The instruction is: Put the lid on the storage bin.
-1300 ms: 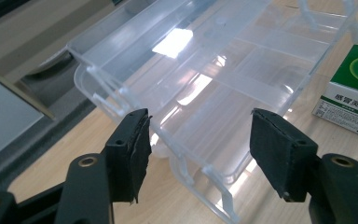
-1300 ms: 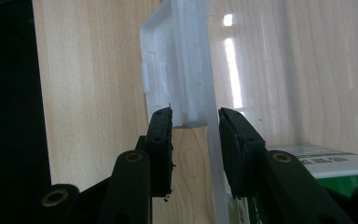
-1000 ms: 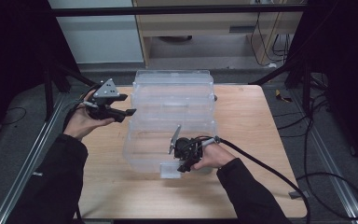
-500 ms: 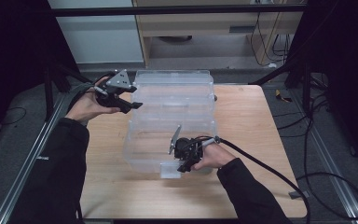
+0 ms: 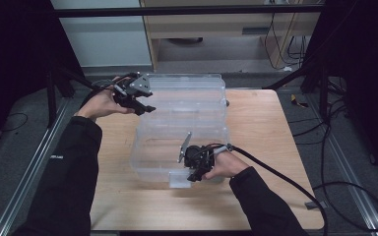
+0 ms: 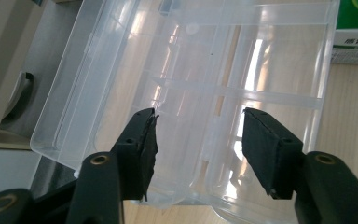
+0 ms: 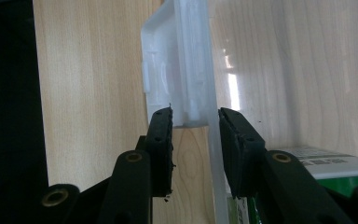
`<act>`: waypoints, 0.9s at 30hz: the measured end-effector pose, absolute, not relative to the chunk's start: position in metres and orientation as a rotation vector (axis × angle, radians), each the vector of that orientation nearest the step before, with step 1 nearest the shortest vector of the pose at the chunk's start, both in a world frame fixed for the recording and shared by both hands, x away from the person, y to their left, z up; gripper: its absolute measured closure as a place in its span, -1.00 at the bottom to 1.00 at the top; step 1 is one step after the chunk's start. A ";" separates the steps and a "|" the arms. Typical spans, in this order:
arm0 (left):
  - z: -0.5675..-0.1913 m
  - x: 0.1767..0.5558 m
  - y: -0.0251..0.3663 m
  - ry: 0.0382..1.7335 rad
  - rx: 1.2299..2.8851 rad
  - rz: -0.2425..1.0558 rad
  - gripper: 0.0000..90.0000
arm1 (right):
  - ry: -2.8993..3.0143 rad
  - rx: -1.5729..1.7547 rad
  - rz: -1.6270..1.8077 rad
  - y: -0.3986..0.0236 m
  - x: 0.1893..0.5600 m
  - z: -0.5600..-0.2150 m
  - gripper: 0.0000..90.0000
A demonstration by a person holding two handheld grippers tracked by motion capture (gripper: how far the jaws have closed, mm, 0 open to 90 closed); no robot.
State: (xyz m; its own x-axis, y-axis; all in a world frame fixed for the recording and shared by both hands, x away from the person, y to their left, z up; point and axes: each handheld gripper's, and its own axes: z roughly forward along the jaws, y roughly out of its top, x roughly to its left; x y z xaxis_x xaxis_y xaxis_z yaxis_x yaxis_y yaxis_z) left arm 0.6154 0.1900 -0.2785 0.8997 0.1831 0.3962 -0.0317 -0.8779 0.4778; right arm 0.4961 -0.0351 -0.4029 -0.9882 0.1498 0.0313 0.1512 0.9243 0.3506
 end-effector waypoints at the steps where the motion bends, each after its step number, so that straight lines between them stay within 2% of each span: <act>1: -0.279 0.616 0.189 0.099 2.585 0.602 0.03 | -3.078 -0.241 -0.561 -0.035 0.496 -0.403 0.47; 12: -0.286 0.623 0.173 0.000 2.654 0.628 0.26 | -3.081 -0.242 -0.559 -0.035 0.496 -0.403 0.47; 27: -0.294 0.622 0.153 -0.062 2.713 0.691 0.37 | -3.079 -0.243 -0.559 -0.035 0.496 -0.403 0.47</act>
State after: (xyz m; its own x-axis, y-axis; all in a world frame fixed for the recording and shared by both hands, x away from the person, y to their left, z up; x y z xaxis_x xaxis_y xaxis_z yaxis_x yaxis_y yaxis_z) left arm 0.6216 0.1534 -0.2936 0.8808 0.0409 0.4717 -0.1242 -0.9414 0.3137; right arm 0.4960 -0.0348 -0.4029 -0.9880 0.1517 0.0299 0.1526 0.9246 0.3490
